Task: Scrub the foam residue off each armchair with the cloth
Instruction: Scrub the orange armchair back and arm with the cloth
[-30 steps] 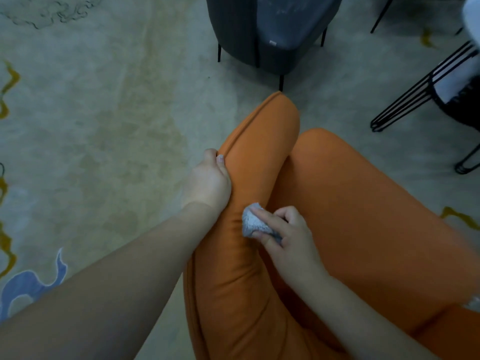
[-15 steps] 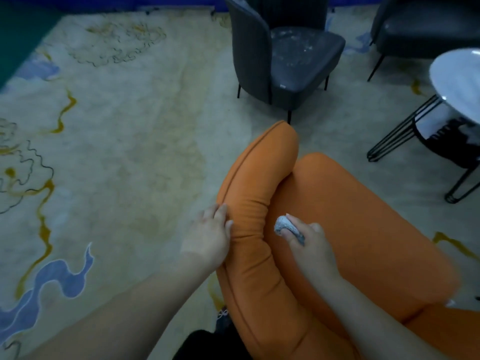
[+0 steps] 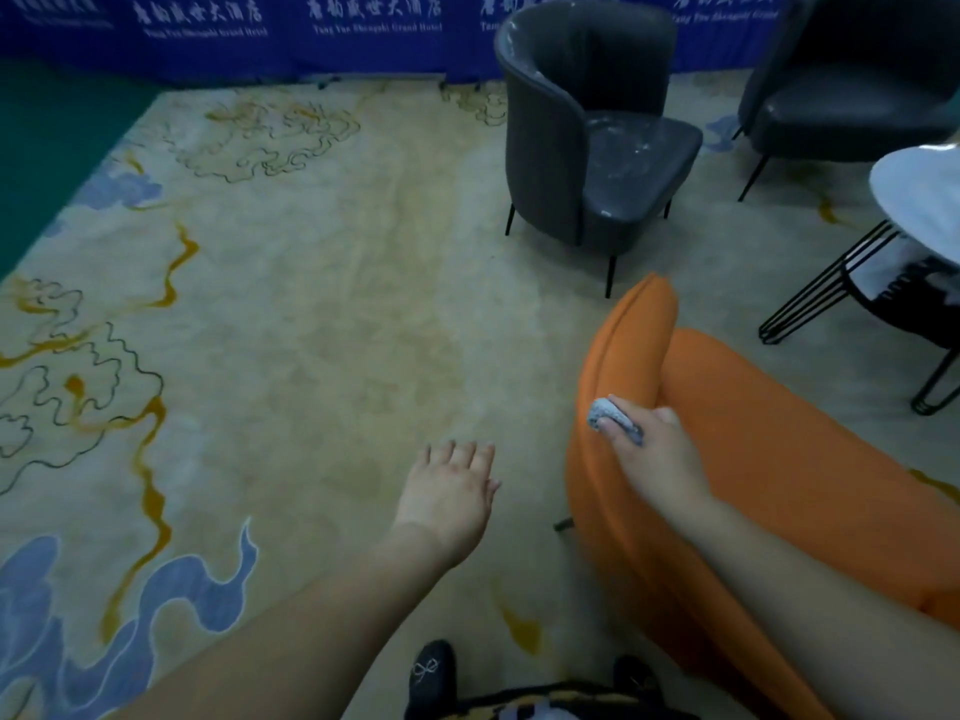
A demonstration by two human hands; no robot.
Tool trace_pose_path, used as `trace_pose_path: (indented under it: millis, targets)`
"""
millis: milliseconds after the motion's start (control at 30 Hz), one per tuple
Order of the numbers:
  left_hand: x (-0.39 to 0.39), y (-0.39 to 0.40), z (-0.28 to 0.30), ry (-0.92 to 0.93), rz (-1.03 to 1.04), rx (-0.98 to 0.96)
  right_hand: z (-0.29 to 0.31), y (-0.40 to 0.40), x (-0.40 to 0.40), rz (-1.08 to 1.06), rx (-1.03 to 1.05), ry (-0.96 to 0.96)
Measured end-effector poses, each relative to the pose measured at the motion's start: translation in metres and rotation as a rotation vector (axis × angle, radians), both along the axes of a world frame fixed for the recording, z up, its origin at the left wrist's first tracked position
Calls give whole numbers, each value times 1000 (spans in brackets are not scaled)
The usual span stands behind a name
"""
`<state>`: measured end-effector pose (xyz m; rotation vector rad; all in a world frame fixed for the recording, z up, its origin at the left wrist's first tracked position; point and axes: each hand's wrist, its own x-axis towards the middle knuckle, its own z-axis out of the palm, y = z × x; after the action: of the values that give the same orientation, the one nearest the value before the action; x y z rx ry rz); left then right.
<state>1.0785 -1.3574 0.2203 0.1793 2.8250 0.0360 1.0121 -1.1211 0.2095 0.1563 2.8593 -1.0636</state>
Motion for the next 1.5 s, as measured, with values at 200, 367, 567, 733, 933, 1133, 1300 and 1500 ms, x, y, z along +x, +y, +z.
trace_pose_path:
  millis: [200,367,567,733,933,1133,1300,1500]
  targets:
    - [-2,-96,8,14,-36,-24,0,-76,5,-89,-57,18]
    - [-24,-134,7,9,-46,-38,1,-98,6,-114,-44,-4]
    - [-67,-141,-11,-58,-93,-28,4,-96,-30,-130,-19,12]
    - [-135,-138,-19,-83,-109,-12,-7,-91,-97,-141,-29,-25]
    - [-212,-139,-15,-106,-120,-27,-17,-89,-172,-167,-62,-34]
    - [-273,-138,-9,-126,-146,-23,-15,-93,-233,-140,-26,-48]
    - [-345,-144,-9,-115,-234,-6,-17,-111,-287,-180,3,-83]
    - [-459,-163,-19,-125,-335,13,-8,-114,-357,-307,4,-90]
